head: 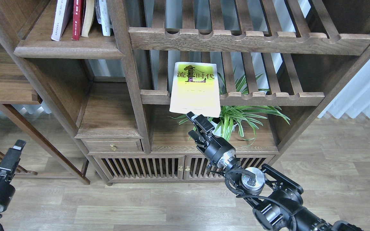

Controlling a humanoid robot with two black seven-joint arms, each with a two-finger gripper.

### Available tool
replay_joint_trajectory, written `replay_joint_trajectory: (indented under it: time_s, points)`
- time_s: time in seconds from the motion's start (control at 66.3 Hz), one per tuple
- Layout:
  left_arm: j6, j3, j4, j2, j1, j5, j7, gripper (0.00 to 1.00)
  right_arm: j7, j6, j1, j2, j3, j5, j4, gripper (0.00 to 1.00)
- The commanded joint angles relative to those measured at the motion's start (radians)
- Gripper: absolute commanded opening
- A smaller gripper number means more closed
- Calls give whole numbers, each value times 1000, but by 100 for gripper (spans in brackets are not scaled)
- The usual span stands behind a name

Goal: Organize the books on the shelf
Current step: 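Raise the right gripper to the yellow-green book and grasp its edge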

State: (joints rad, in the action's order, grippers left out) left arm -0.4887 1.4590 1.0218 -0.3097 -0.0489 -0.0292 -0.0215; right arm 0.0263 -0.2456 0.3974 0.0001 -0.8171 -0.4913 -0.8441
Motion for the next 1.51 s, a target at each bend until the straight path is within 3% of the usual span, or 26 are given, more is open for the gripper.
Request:
replay_joint_trajectory:
  time_s: [0.0,0.633,0.829,0.874,0.98,1.146,1.206,1.281,1.492]
  points:
    - [0,3,3,-6,0,2,0,100,1,0,28,0,-1,-29,26,99]
    - [0,7,3,-19,0,2,0,100,3,109,112,0,1,-141,82,90]
    - [0,7,3,-22,0,2,0,100,3,108,130,0,-1,-144,94,74]
    - [0,7,3,-22,0,2,0,100,1,108,132,0,1,-144,94,68]
    - [0,7,4,-28,0,2,0,100,-6,94,132,0,-7,-154,94,43]
    - [0,24,1,-40,0,2,-5,100,-12,78,126,0,-2,-165,88,33]
    - [0,35,0,-40,0,2,-5,100,-11,58,120,0,3,-167,85,25]
    - [0,38,0,-42,0,2,-6,100,-9,-30,87,0,41,-167,82,7]
    - [0,38,0,-42,-2,2,-5,100,-5,-118,29,0,75,-167,48,5]
